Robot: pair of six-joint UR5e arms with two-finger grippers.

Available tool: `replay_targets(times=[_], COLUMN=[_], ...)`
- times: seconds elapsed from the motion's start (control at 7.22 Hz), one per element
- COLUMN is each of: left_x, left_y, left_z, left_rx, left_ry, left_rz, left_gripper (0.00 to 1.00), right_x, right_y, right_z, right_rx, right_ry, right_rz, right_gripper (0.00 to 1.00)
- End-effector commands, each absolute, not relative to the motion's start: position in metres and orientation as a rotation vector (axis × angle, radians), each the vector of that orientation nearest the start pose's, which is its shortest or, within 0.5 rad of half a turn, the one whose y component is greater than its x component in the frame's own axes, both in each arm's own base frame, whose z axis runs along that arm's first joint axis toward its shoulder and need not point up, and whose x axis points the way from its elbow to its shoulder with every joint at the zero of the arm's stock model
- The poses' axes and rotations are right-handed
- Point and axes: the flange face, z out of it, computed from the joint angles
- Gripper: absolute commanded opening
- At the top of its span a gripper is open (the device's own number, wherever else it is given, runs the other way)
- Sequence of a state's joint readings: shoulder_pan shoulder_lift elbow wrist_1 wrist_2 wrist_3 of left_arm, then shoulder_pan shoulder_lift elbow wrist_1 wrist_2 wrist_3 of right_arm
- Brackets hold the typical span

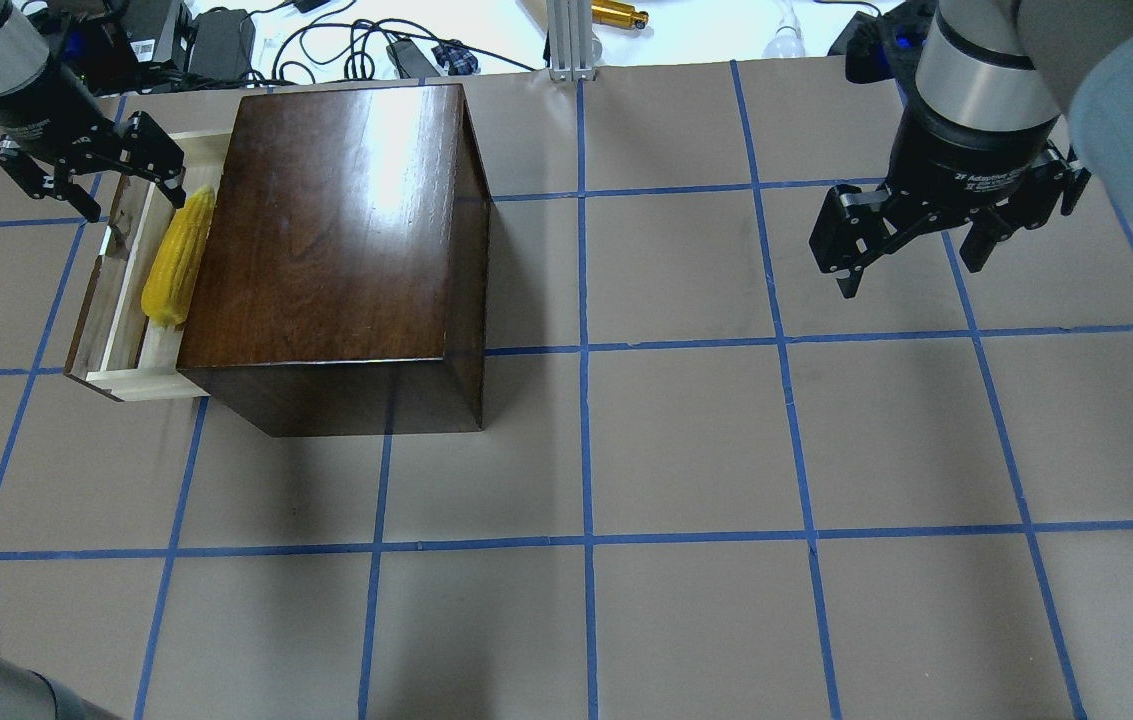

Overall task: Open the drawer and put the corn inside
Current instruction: 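Open the left gripper to drop the corn and raise it away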

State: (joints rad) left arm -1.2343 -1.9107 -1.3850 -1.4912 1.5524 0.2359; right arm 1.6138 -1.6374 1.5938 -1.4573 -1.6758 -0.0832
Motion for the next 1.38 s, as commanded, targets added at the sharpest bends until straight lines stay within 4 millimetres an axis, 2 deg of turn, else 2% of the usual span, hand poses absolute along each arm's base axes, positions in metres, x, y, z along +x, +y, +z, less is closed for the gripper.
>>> replay_targets(times=[0.0,0.28,0.42,0.69,0.83,1.11,1.25], left_x=[0.063,-0.021,-0.053,-0.119,-0.135,-0.138,-0.138], left_y=[-0.626,-0.617,-0.605,-0.564,-0.544,-0.501,-0.488], left_z=[0.42,0.464,0.476,0.495,0.502,0.498,0.495], left_rx=[-0.221,-0.209,-0.186,-0.028,-0.039,-0.047,-0.04], left_ry=[3.162,3.169,3.18,3.166,3.167,3.169,3.173], left_rz=[0.059,-0.021,0.018,0.041,0.03,0.049,0.049], left_gripper=[1.0,1.0,1.0,1.0,1.0,1.0,1.0], right_x=[0.142,0.142,0.142,0.142,0.142,0.142,0.142], right_y=[-0.451,-0.451,-0.45,-0.451,-0.451,-0.451,-0.45], right_z=[0.498,0.498,0.498,0.498,0.498,0.498,0.498], right_rx=[-0.212,-0.21,-0.212,-0.212,-0.212,-0.21,-0.21], right_ry=[3.237,3.235,3.235,3.235,3.235,3.235,3.236], right_rz=[0.118,0.118,0.115,0.118,0.118,0.118,0.115], right_gripper=[1.0,1.0,1.0,1.0,1.0,1.0,1.0])
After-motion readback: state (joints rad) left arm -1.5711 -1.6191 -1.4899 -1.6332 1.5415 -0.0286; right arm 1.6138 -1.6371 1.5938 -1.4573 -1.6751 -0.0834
